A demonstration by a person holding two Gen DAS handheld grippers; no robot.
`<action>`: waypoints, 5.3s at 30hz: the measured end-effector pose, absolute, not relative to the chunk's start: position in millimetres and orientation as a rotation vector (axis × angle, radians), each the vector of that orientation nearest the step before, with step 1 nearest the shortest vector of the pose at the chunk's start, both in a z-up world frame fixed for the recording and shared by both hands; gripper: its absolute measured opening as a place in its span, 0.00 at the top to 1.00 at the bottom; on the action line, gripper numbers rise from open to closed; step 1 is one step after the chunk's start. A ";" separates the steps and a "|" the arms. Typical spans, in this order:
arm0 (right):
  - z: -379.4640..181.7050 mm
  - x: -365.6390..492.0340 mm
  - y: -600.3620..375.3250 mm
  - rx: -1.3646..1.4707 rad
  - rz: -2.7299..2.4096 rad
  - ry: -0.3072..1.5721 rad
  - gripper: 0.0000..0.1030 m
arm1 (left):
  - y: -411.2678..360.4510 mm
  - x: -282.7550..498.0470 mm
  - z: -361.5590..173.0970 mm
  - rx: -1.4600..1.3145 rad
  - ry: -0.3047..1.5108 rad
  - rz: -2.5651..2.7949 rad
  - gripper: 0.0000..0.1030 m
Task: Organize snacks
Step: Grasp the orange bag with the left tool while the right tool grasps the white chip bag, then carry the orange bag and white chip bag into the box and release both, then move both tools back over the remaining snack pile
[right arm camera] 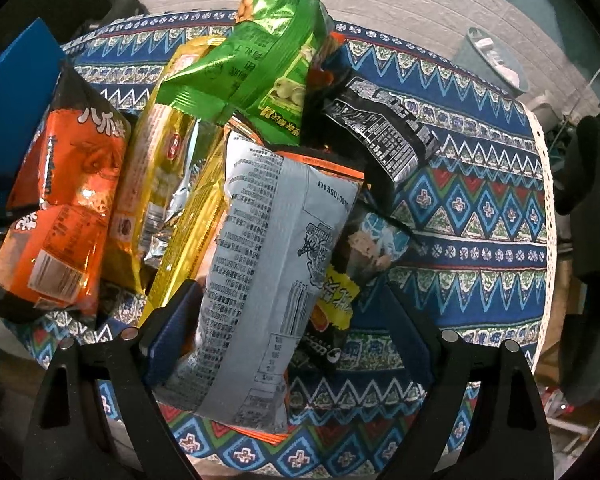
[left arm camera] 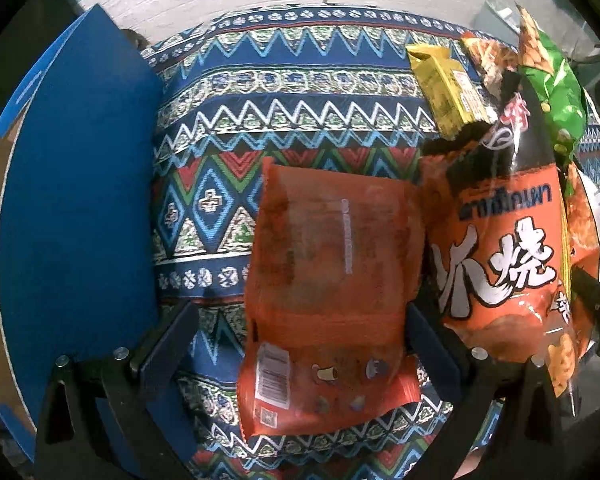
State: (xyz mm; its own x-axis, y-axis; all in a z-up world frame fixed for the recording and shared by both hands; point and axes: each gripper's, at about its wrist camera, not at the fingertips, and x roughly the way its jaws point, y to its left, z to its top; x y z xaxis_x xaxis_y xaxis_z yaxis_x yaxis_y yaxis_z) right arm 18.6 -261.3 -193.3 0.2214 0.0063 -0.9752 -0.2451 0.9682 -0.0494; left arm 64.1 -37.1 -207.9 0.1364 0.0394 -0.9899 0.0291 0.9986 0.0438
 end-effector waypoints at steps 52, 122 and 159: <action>-84.9 23.5 -247.6 -0.135 0.257 1.100 0.71 | -43.4 22.7 -109.6 0.134 1.124 -0.052 0.58; -77.3 39.4 113.7 -0.338 0.724 1.128 0.40 | 196.1 -21.9 -95.5 -0.152 1.098 0.259 0.44; -60.9 51.8 -101.0 -0.181 0.451 1.097 0.26 | 60.7 9.9 -83.5 -0.097 1.147 0.023 0.22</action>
